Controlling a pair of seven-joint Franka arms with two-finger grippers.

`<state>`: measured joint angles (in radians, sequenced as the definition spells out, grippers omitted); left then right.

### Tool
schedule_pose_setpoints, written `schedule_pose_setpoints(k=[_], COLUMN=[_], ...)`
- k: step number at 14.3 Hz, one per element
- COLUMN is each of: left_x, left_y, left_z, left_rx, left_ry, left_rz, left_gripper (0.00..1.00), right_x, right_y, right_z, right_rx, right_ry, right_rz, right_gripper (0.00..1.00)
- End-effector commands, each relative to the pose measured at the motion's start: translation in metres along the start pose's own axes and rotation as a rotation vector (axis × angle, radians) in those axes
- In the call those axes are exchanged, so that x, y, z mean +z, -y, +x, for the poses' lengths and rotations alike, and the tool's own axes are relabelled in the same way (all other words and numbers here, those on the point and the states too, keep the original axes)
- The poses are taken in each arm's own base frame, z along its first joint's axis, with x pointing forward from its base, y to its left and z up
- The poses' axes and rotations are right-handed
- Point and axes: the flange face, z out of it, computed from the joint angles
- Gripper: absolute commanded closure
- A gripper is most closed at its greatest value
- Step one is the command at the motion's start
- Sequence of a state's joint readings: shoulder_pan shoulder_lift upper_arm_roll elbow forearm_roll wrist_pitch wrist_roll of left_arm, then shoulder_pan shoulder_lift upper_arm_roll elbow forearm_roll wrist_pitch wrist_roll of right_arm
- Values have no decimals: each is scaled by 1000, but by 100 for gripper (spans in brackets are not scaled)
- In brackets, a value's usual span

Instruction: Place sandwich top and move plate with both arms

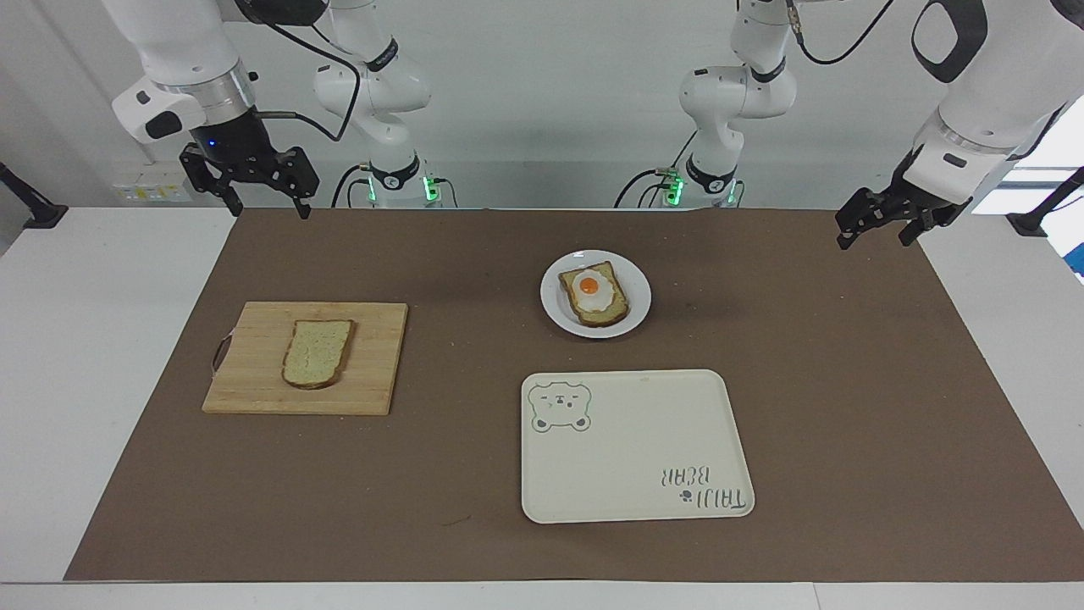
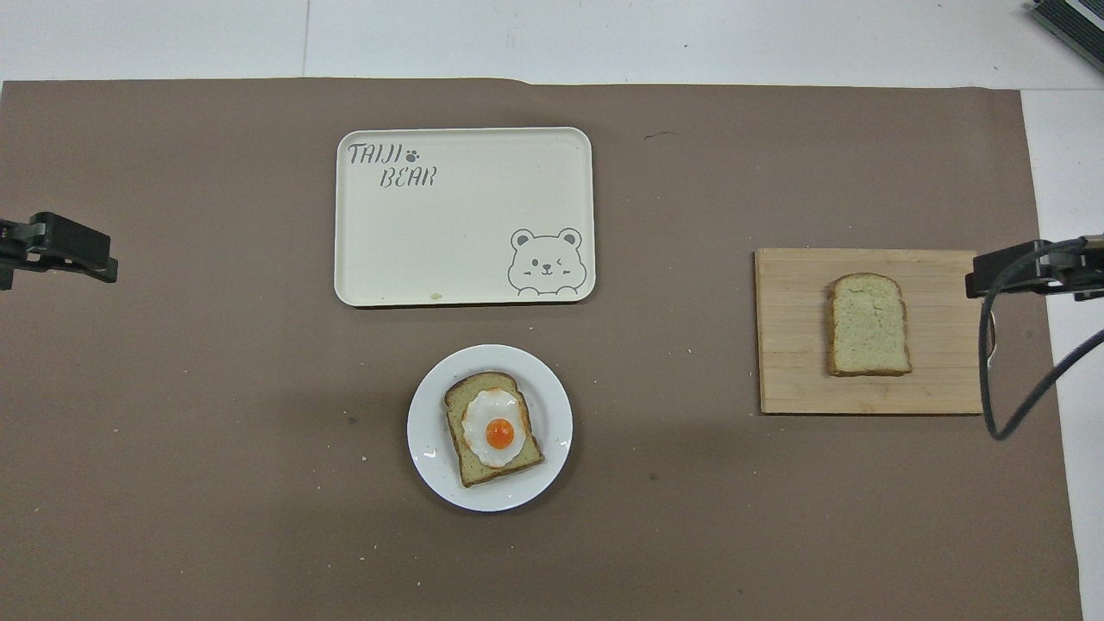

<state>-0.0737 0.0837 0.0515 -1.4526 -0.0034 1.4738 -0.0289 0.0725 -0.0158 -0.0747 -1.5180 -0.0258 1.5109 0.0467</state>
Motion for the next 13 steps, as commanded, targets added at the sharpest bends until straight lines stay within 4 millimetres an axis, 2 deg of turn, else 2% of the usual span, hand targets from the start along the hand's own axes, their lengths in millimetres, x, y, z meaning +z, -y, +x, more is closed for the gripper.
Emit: schedule_pose_setpoints(k=[1,13], left_x=[-2,-3], left_y=[2,2], left_z=[-7,-7], left_rx=[-5,-6], left_ry=[8,7], left_rz=[-2,-1], left_gripper=[0,0], right_x=[-1,0], right_y=[-4,-3], right_z=[-6,-5], right_rx=[-10,-16], right_ry=[-6,-12], right_rz=[18,19], right_gripper=[0,0])
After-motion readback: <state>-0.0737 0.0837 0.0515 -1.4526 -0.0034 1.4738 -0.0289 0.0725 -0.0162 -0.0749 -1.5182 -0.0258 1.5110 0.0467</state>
